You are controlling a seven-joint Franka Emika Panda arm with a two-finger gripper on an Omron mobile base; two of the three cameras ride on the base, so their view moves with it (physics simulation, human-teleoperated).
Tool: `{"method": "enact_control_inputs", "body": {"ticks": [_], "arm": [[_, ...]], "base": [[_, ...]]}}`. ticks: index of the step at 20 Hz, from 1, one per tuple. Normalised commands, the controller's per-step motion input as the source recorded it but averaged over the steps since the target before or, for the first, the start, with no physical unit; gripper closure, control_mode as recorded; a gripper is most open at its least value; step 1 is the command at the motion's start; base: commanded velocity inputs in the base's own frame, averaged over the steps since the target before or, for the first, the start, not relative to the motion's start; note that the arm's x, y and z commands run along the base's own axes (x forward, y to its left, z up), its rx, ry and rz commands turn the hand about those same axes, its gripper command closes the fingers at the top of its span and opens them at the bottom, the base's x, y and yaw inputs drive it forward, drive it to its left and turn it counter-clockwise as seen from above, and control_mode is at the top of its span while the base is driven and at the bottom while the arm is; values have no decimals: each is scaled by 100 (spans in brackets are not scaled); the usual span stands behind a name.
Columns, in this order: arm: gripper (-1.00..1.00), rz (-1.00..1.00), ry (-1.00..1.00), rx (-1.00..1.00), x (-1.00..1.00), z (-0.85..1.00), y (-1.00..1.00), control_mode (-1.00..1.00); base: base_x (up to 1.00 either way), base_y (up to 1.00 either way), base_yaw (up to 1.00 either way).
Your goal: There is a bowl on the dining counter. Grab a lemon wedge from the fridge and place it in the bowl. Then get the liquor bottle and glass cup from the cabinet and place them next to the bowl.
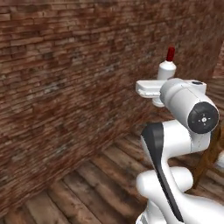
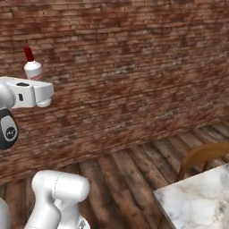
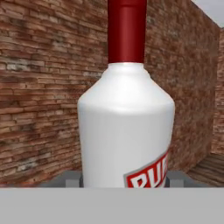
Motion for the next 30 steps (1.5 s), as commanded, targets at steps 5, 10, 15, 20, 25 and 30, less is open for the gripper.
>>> {"method": "enact_control_inputs", "body": {"ticks": [5,10,15,20,25,30], "arm": [[100,0,0,0,0,0,0,100],[100,0,0,0,0,0,0,100],[100,0,0,0,0,0,0,100],[100,0,0,0,0,0,0,100],[100,0,0,0,0,0,0,100],[100,0,0,0,0,0,0,100]], "base": [[80,35,-67],[76,54,-71],[66,52,-75],[62,51,-75],[64,49,-73],[75,51,-70]]}}
